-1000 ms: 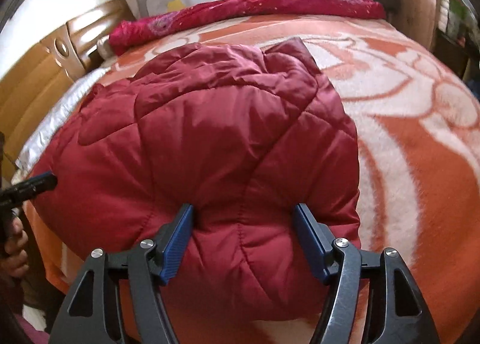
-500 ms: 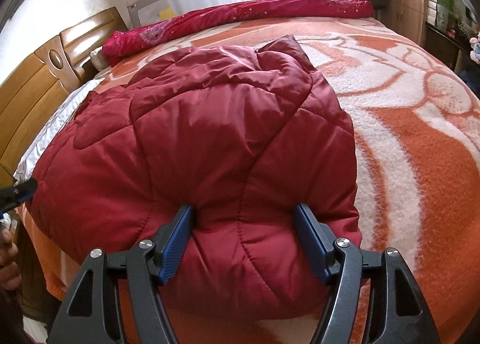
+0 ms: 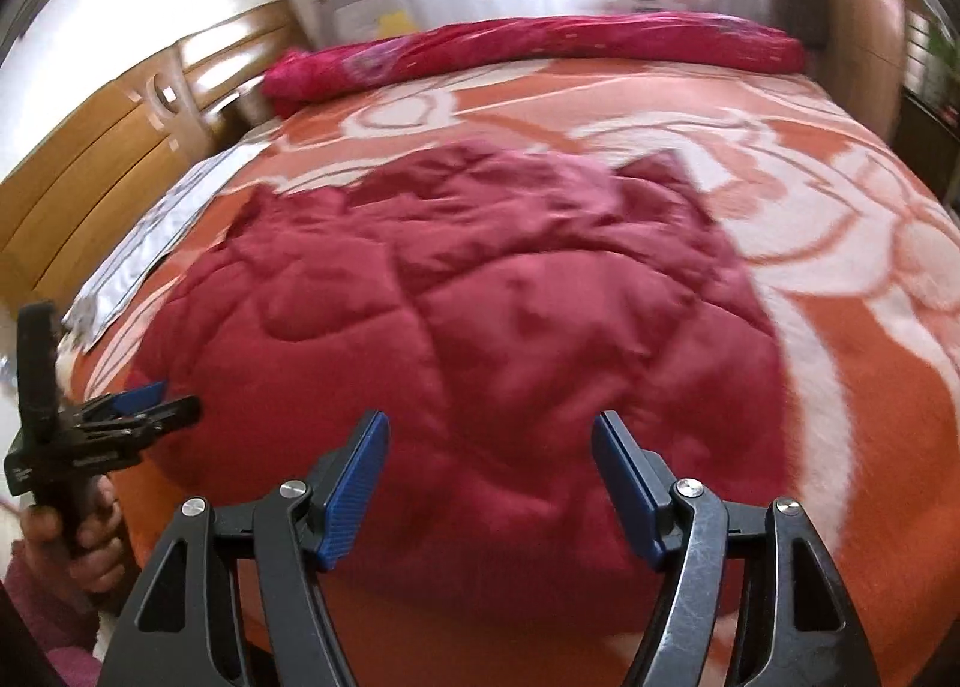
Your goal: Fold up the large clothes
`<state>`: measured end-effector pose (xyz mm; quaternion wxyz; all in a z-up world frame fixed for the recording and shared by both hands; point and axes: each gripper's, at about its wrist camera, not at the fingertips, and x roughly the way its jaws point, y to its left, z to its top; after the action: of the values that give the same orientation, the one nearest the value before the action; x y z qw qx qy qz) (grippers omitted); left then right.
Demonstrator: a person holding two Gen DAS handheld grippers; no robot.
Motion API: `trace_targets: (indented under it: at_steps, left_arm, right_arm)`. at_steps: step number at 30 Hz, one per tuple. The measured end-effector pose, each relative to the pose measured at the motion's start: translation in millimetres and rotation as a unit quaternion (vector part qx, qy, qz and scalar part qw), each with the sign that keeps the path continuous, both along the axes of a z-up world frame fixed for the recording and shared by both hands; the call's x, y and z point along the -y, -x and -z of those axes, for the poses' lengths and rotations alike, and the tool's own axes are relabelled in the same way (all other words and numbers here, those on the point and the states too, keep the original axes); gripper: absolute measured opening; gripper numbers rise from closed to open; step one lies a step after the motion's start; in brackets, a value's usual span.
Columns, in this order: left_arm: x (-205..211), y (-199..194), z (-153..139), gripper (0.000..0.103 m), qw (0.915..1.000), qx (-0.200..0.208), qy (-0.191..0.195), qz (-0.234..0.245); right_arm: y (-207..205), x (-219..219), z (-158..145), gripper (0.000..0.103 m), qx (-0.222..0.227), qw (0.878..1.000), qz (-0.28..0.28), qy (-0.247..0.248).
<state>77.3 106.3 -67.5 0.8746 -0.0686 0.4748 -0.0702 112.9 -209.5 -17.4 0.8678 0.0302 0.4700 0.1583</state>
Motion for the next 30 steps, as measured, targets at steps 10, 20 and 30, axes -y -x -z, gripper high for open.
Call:
trace_targets:
  at_steps: [10,20,30]
  left_arm:
    - [4,-1,2,0.088,0.9999,-0.001,-0.013,-0.003]
    - [12,-4,-7,0.089,0.9991,-0.015,-0.037,-0.013]
    - [39,-9,-41,0.089,0.9969,0.022,-0.075,0.001]
  right_arm:
    - [-34,-7,47,0.074,-0.031,1.000,-0.006,-0.003]
    - [-27,-9,37,0.074,-0.022,1.000,-0.001,0.004]
    - [-13,8,17,0.076,-0.004,0.999,0.020,0.032]
